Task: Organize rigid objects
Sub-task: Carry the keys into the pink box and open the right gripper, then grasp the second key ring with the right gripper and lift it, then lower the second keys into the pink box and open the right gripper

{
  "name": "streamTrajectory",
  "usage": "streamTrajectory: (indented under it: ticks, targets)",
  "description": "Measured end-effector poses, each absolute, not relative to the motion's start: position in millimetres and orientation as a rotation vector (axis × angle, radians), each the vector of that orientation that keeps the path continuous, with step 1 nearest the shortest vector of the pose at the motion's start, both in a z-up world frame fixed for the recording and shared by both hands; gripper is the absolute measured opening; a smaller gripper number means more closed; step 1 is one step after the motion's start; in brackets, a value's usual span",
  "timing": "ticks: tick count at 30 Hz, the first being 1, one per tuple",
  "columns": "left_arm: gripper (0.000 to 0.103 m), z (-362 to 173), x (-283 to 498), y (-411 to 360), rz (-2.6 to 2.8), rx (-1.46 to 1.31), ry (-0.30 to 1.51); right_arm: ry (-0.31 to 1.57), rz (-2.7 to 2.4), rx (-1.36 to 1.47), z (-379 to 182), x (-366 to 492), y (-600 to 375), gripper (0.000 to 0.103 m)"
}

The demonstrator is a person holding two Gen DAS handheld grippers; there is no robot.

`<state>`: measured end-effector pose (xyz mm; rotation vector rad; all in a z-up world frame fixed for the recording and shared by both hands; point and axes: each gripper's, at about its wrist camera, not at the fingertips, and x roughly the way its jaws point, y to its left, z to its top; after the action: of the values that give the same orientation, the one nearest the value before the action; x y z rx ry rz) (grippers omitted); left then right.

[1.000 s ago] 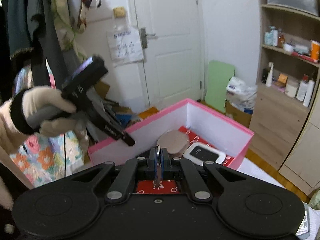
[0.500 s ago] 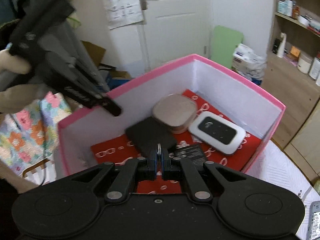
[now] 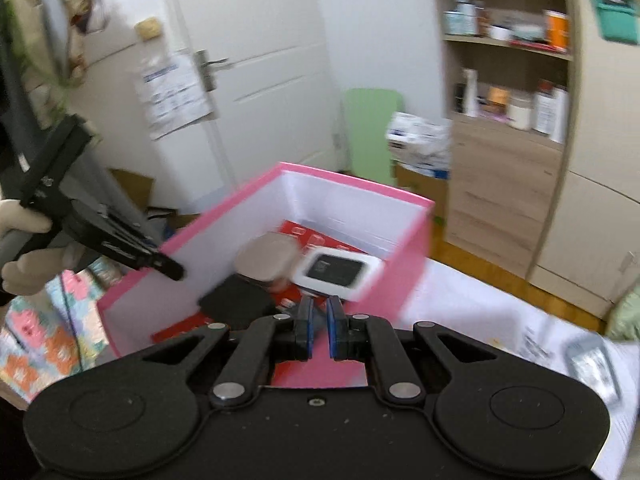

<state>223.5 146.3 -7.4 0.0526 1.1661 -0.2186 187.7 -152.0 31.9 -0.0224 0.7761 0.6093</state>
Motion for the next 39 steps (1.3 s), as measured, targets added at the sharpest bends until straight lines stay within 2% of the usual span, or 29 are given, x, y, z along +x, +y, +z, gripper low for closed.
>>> streamTrajectory:
  ticks: [9, 11, 17, 20, 23, 24, 25, 26, 32, 39]
  targets:
    - [0.009, -7, 223, 146, -0.209, 0.039, 1.164, 0.908, 0.481, 0.008, -24, 174, -186, 0.014]
    - [0.009, -7, 223, 146, -0.211, 0.038, 1.165, 0.938, 0.459, -0.001, -41, 173, -185, 0.02]
    - [0.009, -7, 223, 146, -0.208, 0.039, 1.164, 0.985, 0.415, 0.08, -69, 179, -193, 0.026]
    - [0.01, -7, 223, 146, -0.208, 0.04, 1.164, 0.994, 0.412, 0.098, -75, 182, -191, 0.034]
    - [0.009, -7, 222, 146, -0.206, 0.042, 1.163, 0.984, 0.405, 0.104, -79, 185, -187, 0.034]
    - [0.009, -7, 222, 146, -0.205, 0.042, 1.164, 0.974, 0.407, 0.096, -80, 186, -185, 0.033]
    - [0.009, -7, 222, 146, -0.206, 0.041, 1.164, 0.961, 0.416, 0.088, -81, 186, -184, 0.012]
    - [0.009, -7, 222, 146, -0.206, 0.042, 1.163, 0.952, 0.426, 0.093, -82, 187, -184, 0.006]
    - [0.009, -7, 222, 145, -0.207, 0.04, 1.163, 0.939, 0.45, 0.222, -73, 187, -196, 0.006]
    - [0.009, -7, 222, 145, -0.207, 0.037, 1.163, 0.834, 0.477, 0.289, -33, 184, -206, 0.006]
